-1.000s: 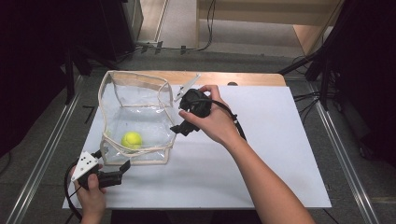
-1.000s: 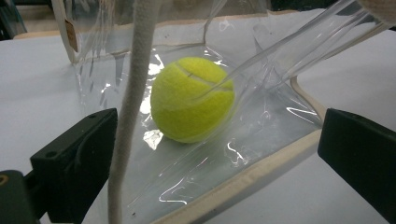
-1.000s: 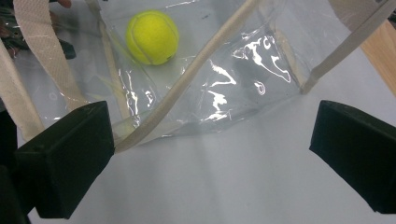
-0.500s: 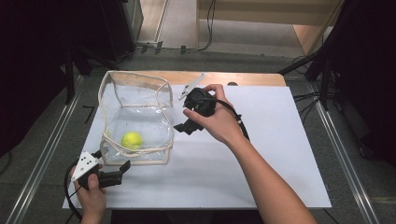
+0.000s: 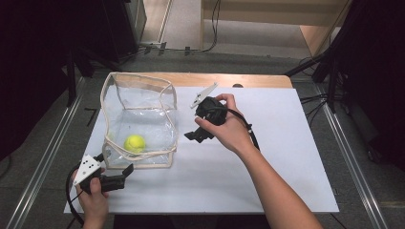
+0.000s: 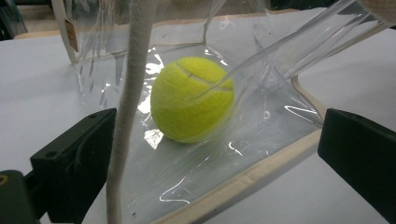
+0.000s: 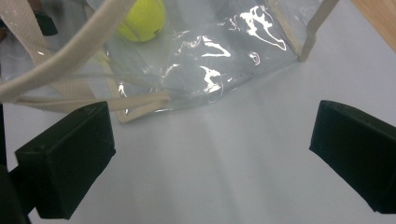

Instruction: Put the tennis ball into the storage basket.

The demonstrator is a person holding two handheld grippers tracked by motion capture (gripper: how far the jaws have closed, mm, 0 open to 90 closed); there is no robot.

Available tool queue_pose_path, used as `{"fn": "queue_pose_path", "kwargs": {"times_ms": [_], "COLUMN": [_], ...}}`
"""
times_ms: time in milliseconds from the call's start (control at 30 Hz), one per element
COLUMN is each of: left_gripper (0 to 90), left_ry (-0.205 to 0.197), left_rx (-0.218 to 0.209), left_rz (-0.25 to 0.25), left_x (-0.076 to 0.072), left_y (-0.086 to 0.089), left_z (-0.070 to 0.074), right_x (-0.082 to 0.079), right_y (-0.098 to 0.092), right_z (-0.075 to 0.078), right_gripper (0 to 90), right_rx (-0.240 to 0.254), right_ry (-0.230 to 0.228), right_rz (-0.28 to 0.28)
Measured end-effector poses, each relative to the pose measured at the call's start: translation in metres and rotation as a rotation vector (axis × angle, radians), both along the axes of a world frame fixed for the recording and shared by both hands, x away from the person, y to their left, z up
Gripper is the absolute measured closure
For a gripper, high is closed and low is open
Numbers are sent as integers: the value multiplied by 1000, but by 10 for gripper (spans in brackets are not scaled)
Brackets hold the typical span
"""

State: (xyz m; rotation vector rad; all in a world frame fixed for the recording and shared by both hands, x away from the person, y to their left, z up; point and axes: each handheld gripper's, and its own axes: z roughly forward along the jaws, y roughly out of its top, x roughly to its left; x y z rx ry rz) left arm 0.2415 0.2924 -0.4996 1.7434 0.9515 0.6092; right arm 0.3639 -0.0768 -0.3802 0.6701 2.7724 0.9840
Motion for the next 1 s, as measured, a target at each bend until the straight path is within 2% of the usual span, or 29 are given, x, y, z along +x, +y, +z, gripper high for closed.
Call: {"fn": "queue_pose_path", "kwargs": {"times_ms": [467,1000], "left_gripper": [0,0], "left_ry": [2,1], "left_rx": [4,6], "left_rz": [-2,0], "left_x": [0,0], "left_y": [0,0], "left_z": [0,0], "right_x": [-5,-12], "right_y": [-16,-40], "right_z": [-34,-55], "right_gripper": [0,0], "right_rx": [33,58], "right_ry": [34,62], "right_rz": [-24,-69]}}
